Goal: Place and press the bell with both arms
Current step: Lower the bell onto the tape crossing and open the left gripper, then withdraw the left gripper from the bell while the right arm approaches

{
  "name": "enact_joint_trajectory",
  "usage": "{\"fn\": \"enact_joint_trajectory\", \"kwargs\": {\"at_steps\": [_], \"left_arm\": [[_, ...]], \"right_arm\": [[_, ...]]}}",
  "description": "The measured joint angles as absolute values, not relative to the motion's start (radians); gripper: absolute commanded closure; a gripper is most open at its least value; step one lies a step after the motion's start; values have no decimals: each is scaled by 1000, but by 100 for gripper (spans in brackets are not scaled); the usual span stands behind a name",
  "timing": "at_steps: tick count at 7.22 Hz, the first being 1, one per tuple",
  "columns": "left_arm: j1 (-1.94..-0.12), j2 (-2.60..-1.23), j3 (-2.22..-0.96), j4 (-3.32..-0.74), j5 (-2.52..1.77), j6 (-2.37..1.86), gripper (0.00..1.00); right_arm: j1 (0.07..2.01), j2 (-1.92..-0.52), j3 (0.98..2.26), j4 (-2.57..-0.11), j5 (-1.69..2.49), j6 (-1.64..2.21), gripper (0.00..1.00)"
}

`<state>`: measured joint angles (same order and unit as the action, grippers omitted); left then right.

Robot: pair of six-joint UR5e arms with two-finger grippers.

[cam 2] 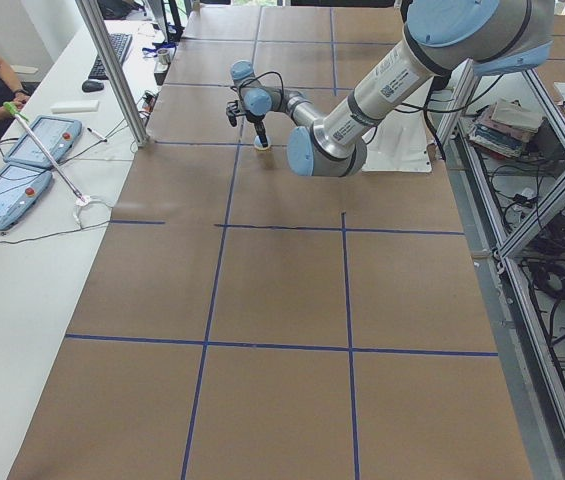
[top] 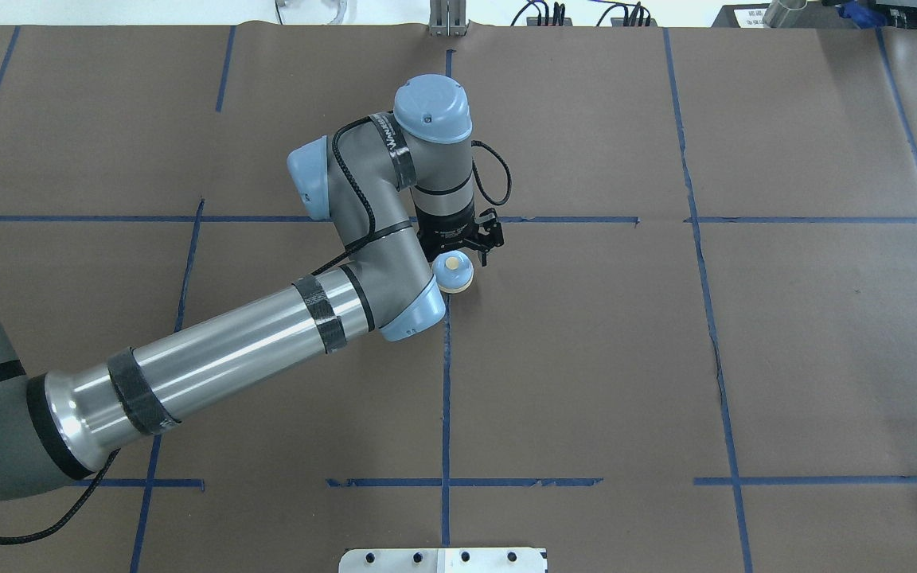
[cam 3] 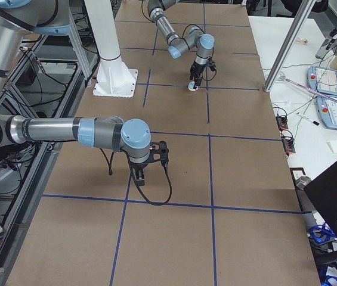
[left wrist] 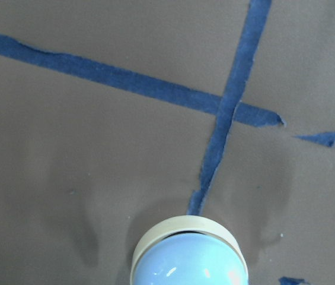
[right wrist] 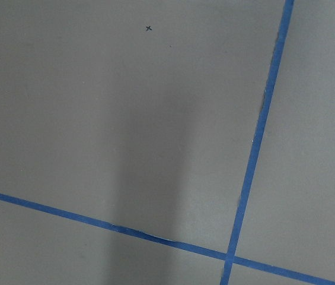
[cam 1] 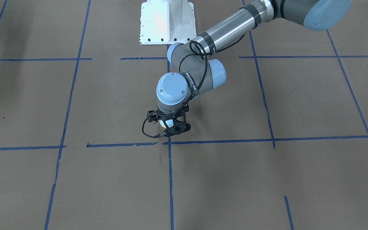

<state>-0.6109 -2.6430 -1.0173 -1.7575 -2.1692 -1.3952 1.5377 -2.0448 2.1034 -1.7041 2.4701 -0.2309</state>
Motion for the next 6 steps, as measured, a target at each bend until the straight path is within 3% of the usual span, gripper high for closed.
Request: {"fn": "enact_joint_trajectory", "kwargs": {"at_steps": [2, 6], "left_arm": [[-627, -2577, -1178, -1710, -2169, -1405, 0], [-699, -2188, -1718, -1632, -2166, -1347, 0]], "right_arm": [[1516, -2033, 2116, -1638, 2471, -123, 0], [1167, -1908, 2125, -1156, 2460, 709, 0]]}}
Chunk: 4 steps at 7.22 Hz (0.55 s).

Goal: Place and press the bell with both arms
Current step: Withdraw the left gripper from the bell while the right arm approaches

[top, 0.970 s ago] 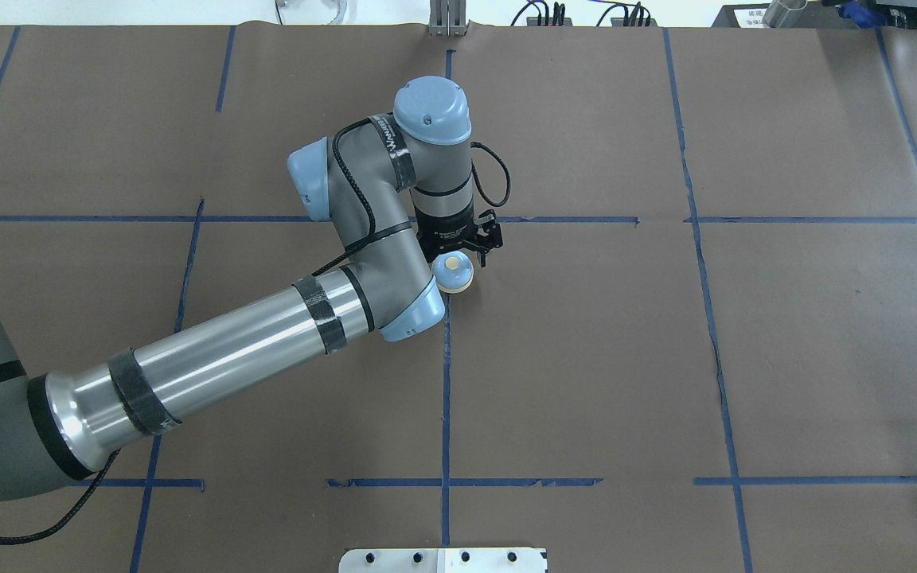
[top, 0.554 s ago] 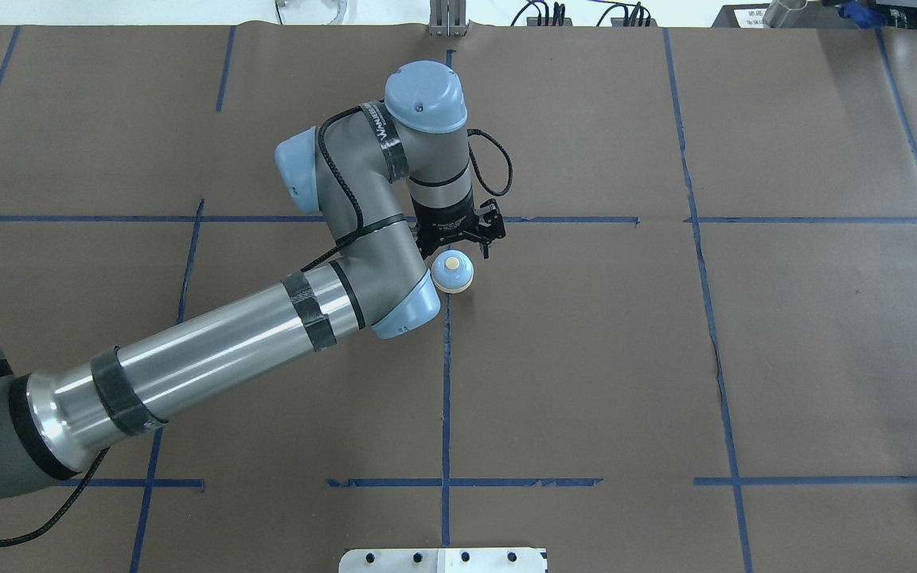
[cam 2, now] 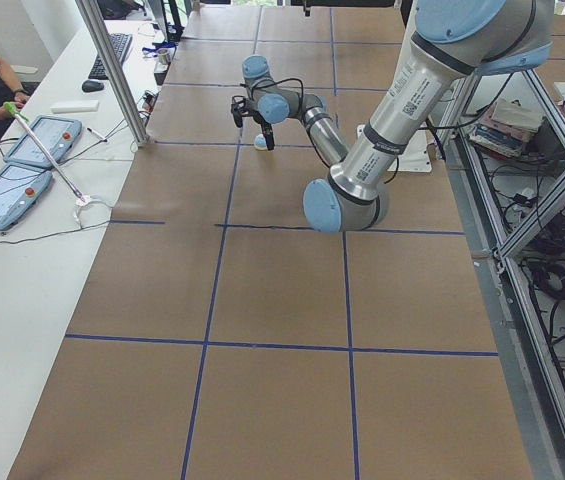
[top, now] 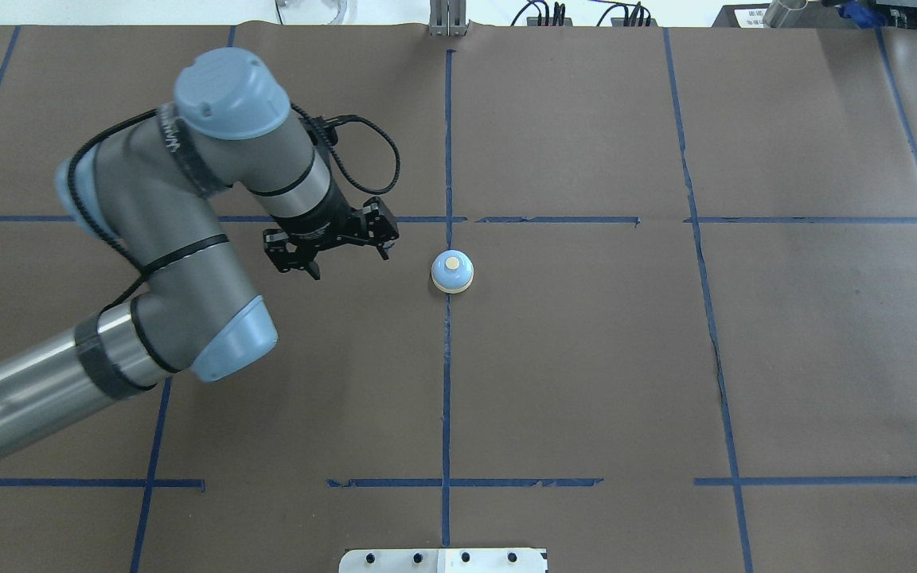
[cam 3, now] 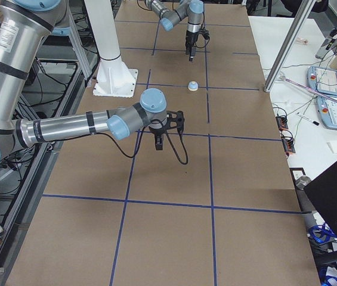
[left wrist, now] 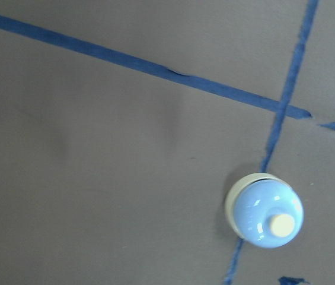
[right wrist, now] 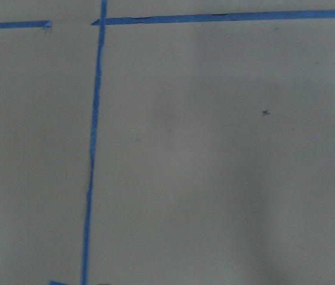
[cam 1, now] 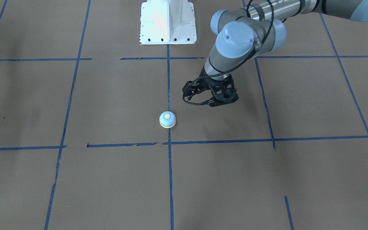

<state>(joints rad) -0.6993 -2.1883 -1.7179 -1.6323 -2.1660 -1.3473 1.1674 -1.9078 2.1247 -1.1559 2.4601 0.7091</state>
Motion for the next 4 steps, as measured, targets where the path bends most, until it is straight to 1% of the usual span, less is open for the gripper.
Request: {"fn": "enact_joint_trajectory", "kwargs": {"at_steps": [2, 3, 4], "left_arm": [[-722, -2015, -1888, -1631, -2166, -1255, 0], [-728, -1947, -1949, -1631, -2166, -1228, 0], [-733, -1908, -1982, -1631, -2166, -1217, 0]], "right_arm": [[918, -1678, 2127, -1093, 2320, 1223, 0], [784, -1563, 2126, -1100, 2198, 1423, 0], [672, -1439, 2122, -1161, 2089, 1558, 0]]}}
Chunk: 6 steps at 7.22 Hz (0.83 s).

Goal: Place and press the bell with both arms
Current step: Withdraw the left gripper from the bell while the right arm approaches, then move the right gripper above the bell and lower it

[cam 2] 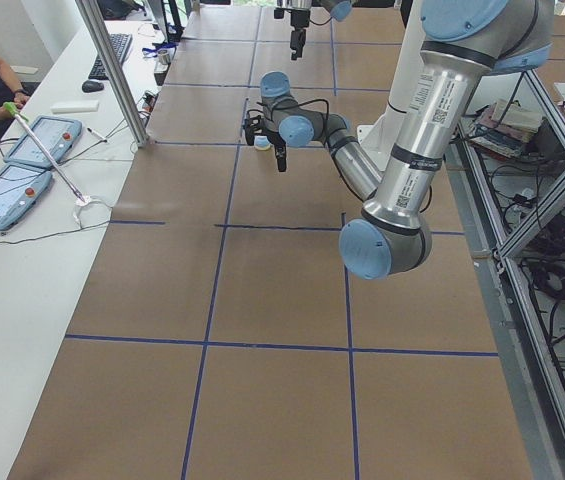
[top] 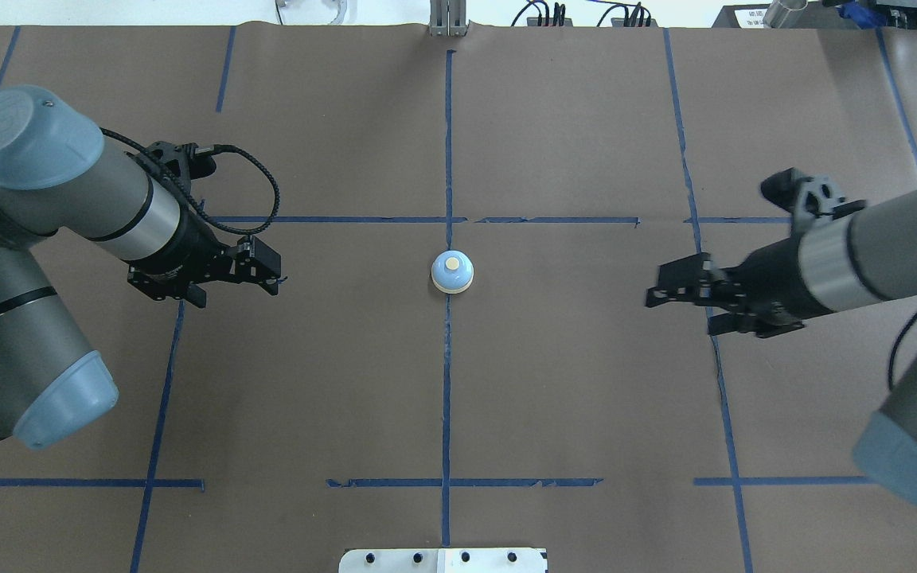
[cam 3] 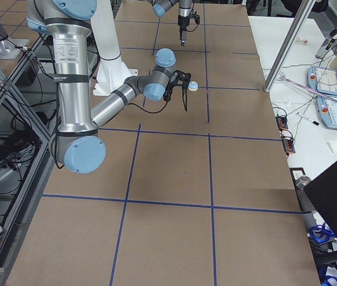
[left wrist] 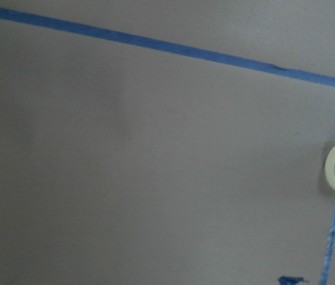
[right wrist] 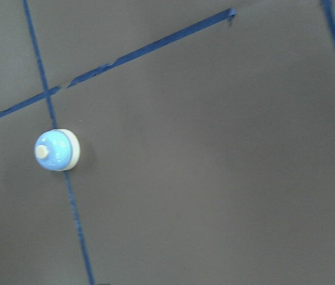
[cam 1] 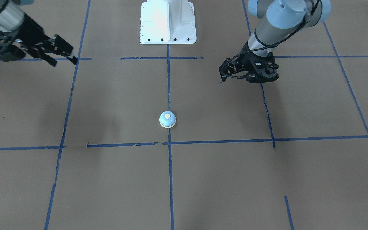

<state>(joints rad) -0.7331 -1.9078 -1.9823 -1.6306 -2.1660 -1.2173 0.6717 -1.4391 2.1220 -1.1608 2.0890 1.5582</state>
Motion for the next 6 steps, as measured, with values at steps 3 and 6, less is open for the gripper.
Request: {"fn": "enact_joint_trajectory", "kwargs": {"at_steps": [3, 6], "left_arm": [[-748, -1856, -2022, -1631, -2166, -1203, 0], [-773, -1654, -2177, -1627, -2166, -1077, 0]], "right_arm": [[466, -1034, 2016, -1490, 1841, 1677, 38], [419, -841, 1749, -1525, 1732, 1662, 100]]}}
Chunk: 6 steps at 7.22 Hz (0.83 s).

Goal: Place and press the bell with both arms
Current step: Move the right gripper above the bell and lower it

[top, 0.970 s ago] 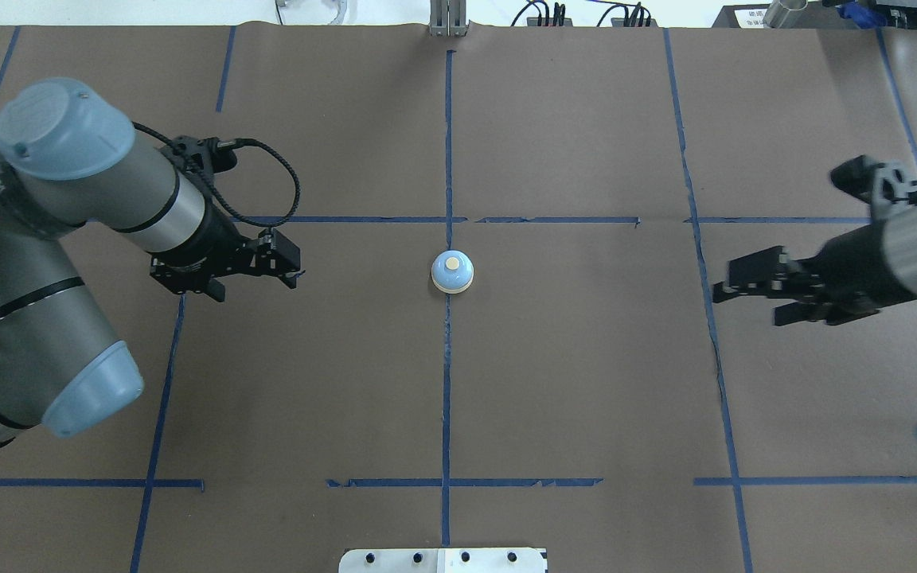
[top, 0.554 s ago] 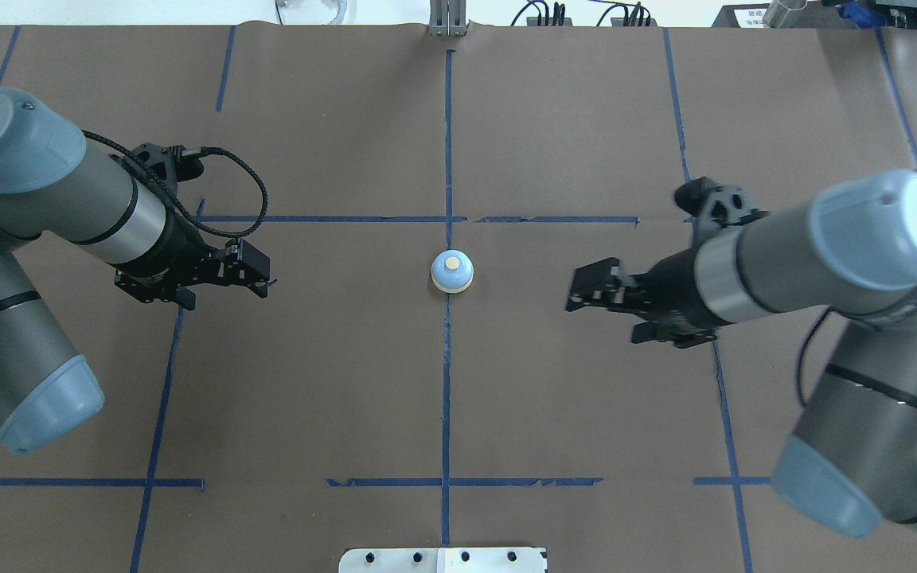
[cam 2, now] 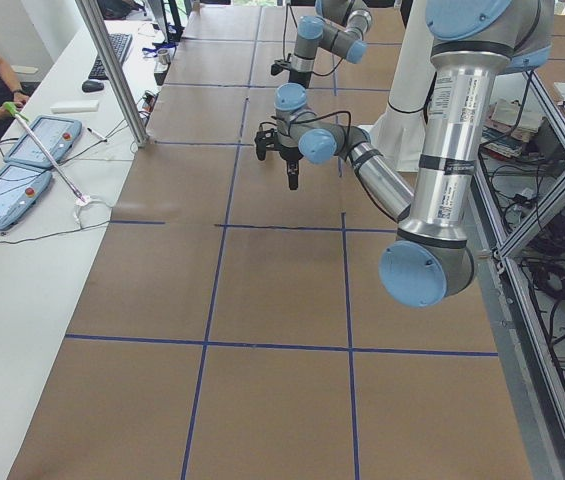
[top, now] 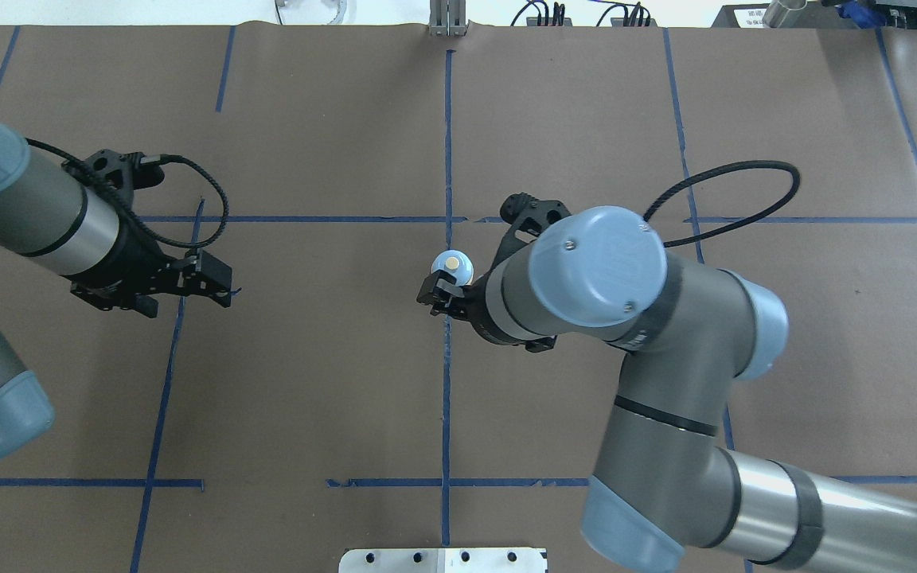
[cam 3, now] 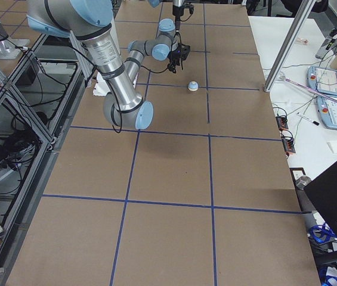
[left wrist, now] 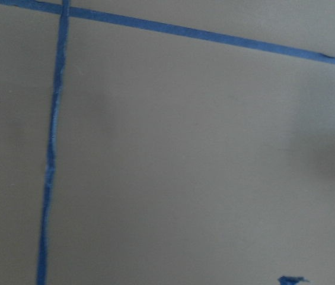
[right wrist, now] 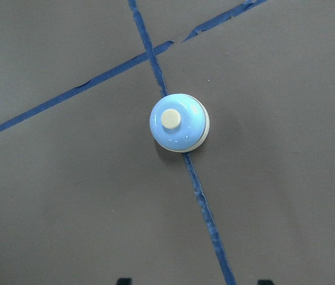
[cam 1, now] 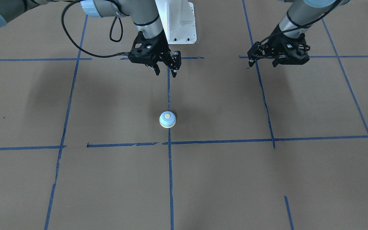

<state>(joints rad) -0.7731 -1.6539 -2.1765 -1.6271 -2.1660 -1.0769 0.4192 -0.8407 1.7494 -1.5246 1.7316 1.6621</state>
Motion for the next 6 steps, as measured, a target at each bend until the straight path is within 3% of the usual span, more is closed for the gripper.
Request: {"fn": "enact_joint_trajectory", "kwargs": {"at_steps": [6], "left_arm": [[-776, -1594, -2237, -1626, -2162, -1066, 0]], "right_arm": [[508, -764, 1536, -1524, 1778, 1491, 100]]}}
